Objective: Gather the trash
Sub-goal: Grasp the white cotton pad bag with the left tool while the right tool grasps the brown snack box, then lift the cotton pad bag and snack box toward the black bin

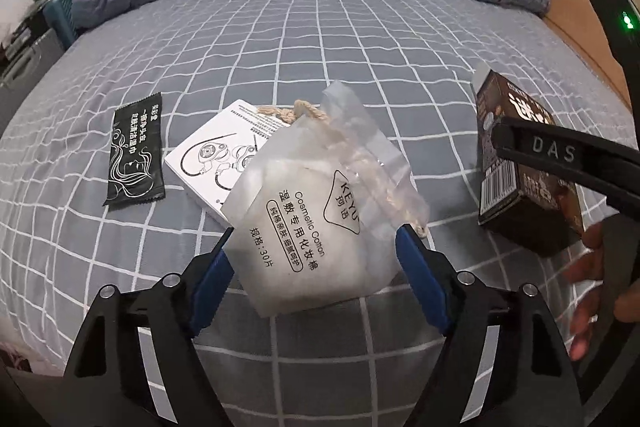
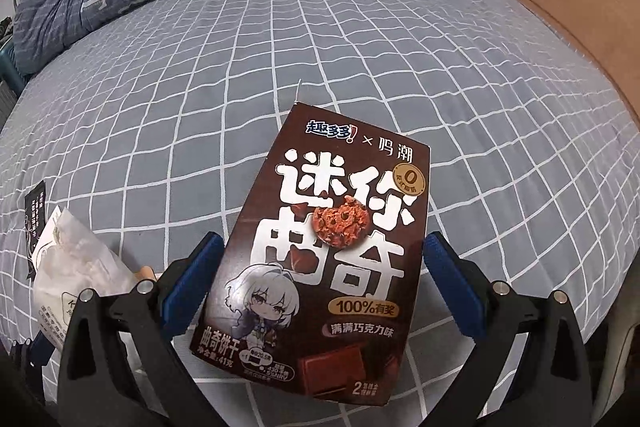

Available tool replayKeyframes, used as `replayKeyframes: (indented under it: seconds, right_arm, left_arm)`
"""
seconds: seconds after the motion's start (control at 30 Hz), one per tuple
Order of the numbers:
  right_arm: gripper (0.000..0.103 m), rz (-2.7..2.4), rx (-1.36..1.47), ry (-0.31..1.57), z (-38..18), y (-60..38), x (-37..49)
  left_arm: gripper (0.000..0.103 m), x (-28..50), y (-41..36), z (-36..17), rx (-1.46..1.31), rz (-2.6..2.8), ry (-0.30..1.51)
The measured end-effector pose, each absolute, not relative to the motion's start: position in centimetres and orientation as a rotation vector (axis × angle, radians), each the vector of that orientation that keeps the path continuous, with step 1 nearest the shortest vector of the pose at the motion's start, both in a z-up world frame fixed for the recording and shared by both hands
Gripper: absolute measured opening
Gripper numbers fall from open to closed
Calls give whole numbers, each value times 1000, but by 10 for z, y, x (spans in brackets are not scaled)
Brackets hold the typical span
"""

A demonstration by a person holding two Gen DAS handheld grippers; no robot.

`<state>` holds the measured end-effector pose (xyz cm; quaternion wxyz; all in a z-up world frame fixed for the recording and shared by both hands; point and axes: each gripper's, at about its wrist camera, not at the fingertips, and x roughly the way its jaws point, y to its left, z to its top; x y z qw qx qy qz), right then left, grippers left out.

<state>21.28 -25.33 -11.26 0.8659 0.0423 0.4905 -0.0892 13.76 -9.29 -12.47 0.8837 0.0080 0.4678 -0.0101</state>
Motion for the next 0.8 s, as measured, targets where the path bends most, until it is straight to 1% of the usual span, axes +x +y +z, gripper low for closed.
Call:
replayKeyframes:
  seconds: [0.03, 0.13, 0.3, 0.37, 0.4, 0.5, 0.57, 0.73, 0.77, 0.8]
  right_arm:
    - [96, -188, 89, 1027, -112, -253, 213]
    - [96, -197, 89, 1029, -114, -253, 212]
    - [94, -197, 103, 1027, -112, -254, 211]
    - [93, -195, 109, 1026, -111, -255, 210]
    - [92, -193, 111, 1023, -110, -255, 209]
    - [75, -174, 89, 999, -103, -250, 206]
    - [73, -170, 79, 997, -102, -247, 205]
    - [73, -189, 69, 1009, -101, -247, 207]
    - [75, -198, 77, 1009, -101, -249, 207]
    - [80, -212, 88, 1015, -102, -252, 208]
  left_arm:
    - [71, 138, -93, -126, 18, -15, 974]
    - [63, 139, -93, -127, 29, -3, 964]
    - [57, 140, -91, -135, 22, 15, 980]
    - [52, 140, -89, -135, 10, 19, 984]
    - [51, 140, -88, -135, 1, 16, 986]
    - [46, 139, -86, -134, -19, 3, 990]
    - [45, 138, -87, -133, -21, -5, 993]
    - [43, 133, -85, -131, -33, -17, 995]
    - [43, 132, -85, -130, -33, -19, 993]
    - [43, 131, -85, -129, -33, -20, 991]
